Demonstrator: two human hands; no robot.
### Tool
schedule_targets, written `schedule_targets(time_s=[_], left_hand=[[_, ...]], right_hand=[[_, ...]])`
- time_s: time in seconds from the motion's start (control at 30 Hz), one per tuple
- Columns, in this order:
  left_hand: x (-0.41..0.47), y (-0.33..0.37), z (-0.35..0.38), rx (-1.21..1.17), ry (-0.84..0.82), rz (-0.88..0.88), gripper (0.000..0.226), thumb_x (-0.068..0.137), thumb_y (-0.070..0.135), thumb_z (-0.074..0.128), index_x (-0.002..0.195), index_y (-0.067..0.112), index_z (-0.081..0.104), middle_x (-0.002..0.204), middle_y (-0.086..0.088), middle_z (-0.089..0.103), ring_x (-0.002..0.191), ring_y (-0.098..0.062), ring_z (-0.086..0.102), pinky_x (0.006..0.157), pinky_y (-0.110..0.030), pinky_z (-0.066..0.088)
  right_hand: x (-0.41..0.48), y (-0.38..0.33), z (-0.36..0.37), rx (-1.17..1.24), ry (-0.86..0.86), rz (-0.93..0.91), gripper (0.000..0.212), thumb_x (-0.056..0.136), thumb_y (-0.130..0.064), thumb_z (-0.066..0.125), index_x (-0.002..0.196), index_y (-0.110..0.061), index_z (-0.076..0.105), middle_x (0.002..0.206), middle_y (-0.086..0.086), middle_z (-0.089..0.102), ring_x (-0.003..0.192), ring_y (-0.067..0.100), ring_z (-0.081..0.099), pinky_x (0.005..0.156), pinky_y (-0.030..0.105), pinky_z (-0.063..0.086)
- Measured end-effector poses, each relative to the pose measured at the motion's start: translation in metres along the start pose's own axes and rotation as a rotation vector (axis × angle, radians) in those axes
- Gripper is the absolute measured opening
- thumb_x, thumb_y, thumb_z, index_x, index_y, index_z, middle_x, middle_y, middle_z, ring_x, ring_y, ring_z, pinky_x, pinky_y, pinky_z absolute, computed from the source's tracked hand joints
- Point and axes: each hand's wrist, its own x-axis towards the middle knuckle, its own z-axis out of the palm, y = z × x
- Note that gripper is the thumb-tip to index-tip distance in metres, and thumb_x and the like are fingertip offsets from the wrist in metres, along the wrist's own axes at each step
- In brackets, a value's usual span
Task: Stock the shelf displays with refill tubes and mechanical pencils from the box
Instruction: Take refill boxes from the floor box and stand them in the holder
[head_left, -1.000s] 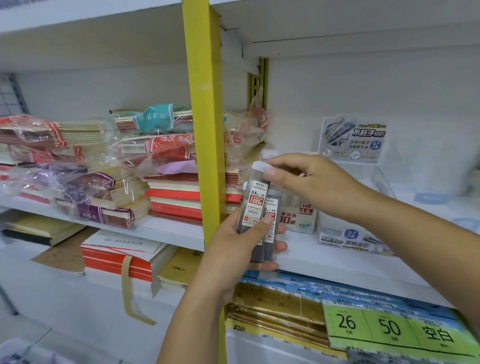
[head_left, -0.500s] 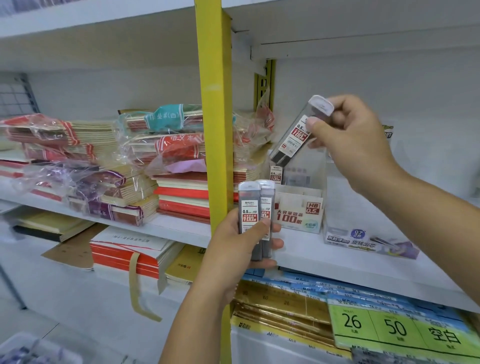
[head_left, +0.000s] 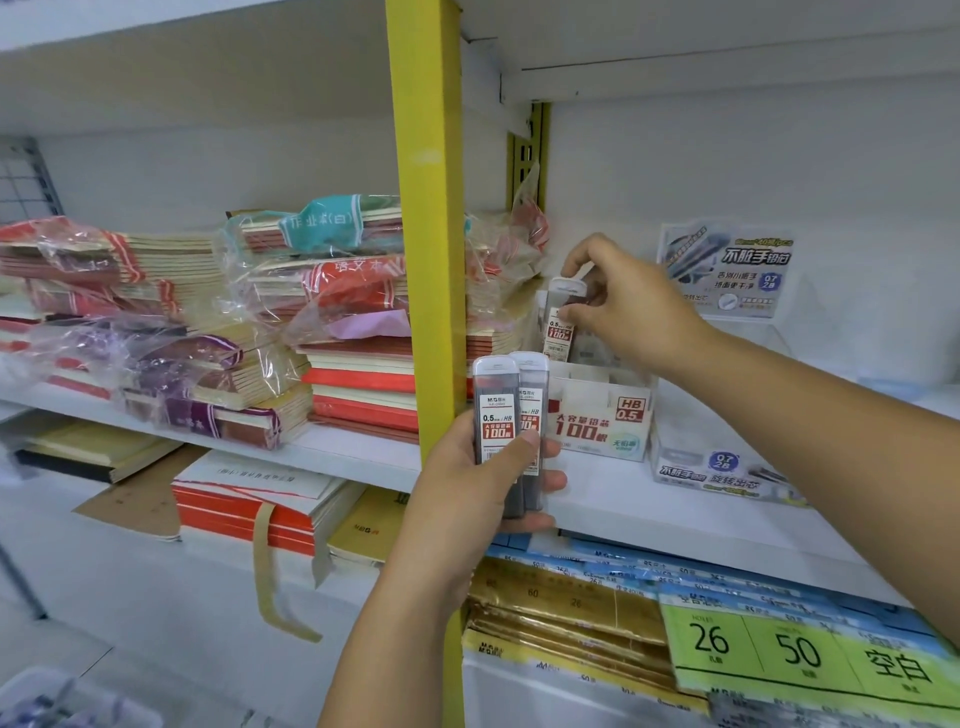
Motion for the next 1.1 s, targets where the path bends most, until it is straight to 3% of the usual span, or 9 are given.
schedule_targets(time_s=[0.13, 0.27, 0.5, 0.6, 0.7, 0.83, 0.93, 1.0, 1.1], left_hand=[[0.001, 0.0, 0.001, 0.007, 0.007, 0.004, 0.019, 0.099, 0.025, 0.059, 0.117, 0.031, 0.062, 0.096, 0.005, 0.078, 0.086, -0.016, 0.076, 0.06, -0.028, 0.059], [0.001, 0.0, 0.002, 0.013, 0.002, 0.002, 0.018, 0.099, 0.025, 0.058, 0.116, 0.032, 0.062, 0.097, 0.006, 0.078, 0.087, -0.016, 0.076, 0.061, -0.029, 0.06], [0.0, 0.003, 0.0, 0.022, 0.011, 0.009, 0.019, 0.099, 0.025, 0.058, 0.116, 0.031, 0.062, 0.099, 0.007, 0.078, 0.088, -0.016, 0.076, 0.061, -0.029, 0.061], [-0.001, 0.005, 0.0, 0.019, 0.011, 0.008, 0.019, 0.099, 0.025, 0.058, 0.117, 0.031, 0.062, 0.1, 0.007, 0.078, 0.088, -0.016, 0.076, 0.061, -0.029, 0.061], [-0.003, 0.007, 0.002, 0.018, -0.007, 0.016, 0.019, 0.099, 0.026, 0.058, 0.117, 0.031, 0.061, 0.1, 0.007, 0.078, 0.088, -0.016, 0.076, 0.062, -0.029, 0.061], [-0.006, 0.009, 0.005, -0.001, -0.037, 0.025, 0.021, 0.1, 0.026, 0.057, 0.119, 0.032, 0.062, 0.102, 0.005, 0.077, 0.09, -0.017, 0.076, 0.064, -0.03, 0.061], [-0.008, 0.009, 0.007, -0.014, -0.053, 0.024, 0.02, 0.1, 0.026, 0.057, 0.118, 0.032, 0.062, 0.102, 0.005, 0.077, 0.092, -0.018, 0.076, 0.065, -0.03, 0.061], [-0.009, 0.008, 0.007, -0.015, -0.043, 0.015, 0.018, 0.1, 0.026, 0.057, 0.116, 0.033, 0.062, 0.103, 0.007, 0.077, 0.092, -0.016, 0.075, 0.065, -0.03, 0.061], [-0.008, 0.007, 0.004, -0.008, -0.011, 0.017, 0.016, 0.101, 0.024, 0.056, 0.113, 0.034, 0.062, 0.1, 0.011, 0.077, 0.09, -0.013, 0.075, 0.062, -0.028, 0.06]], right_hand=[[0.007, 0.004, 0.006, -0.209, 0.012, -0.059, 0.027, 0.081, -0.026, 0.074, 0.102, -0.026, 0.057, 0.087, -0.009, 0.056, 0.093, 0.017, 0.053, 0.068, 0.033, 0.041], [0.01, 0.008, 0.01, -0.408, 0.03, -0.086, 0.028, 0.085, -0.03, 0.069, 0.112, -0.023, 0.064, 0.105, 0.002, 0.057, 0.109, 0.024, 0.045, 0.077, 0.029, 0.03], [0.003, 0.004, -0.002, -0.508, -0.1, -0.092, 0.041, 0.096, -0.035, 0.051, 0.137, -0.028, 0.052, 0.118, 0.007, 0.055, 0.115, 0.028, 0.038, 0.091, 0.038, 0.035], [-0.012, -0.006, -0.012, -0.339, -0.013, -0.122, 0.033, 0.098, -0.029, 0.048, 0.129, -0.025, 0.059, 0.111, 0.001, 0.059, 0.112, 0.021, 0.039, 0.087, 0.028, 0.03], [-0.034, -0.022, -0.021, -0.054, 0.038, -0.093, 0.025, 0.098, -0.03, 0.049, 0.115, -0.027, 0.067, 0.096, -0.016, 0.063, 0.093, 0.005, 0.047, 0.073, 0.019, 0.031], [-0.059, -0.041, -0.027, 0.231, -0.201, -0.009, 0.025, 0.093, -0.042, 0.053, 0.117, -0.044, 0.061, 0.091, -0.023, 0.067, 0.085, -0.013, 0.056, 0.063, 0.005, 0.039], [-0.065, -0.044, -0.025, 0.379, -0.321, 0.034, 0.021, 0.091, -0.033, 0.062, 0.109, -0.043, 0.063, 0.087, -0.02, 0.072, 0.08, -0.007, 0.065, 0.066, 0.007, 0.047], [-0.064, -0.044, -0.023, 0.417, -0.269, 0.065, 0.018, 0.09, -0.026, 0.065, 0.102, -0.04, 0.065, 0.082, -0.012, 0.074, 0.07, -0.001, 0.068, 0.059, 0.012, 0.049], [-0.055, -0.041, -0.026, 0.511, -0.017, 0.122, 0.017, 0.091, -0.021, 0.064, 0.095, -0.037, 0.063, 0.08, -0.009, 0.074, 0.061, 0.0, 0.065, 0.048, 0.015, 0.046]])
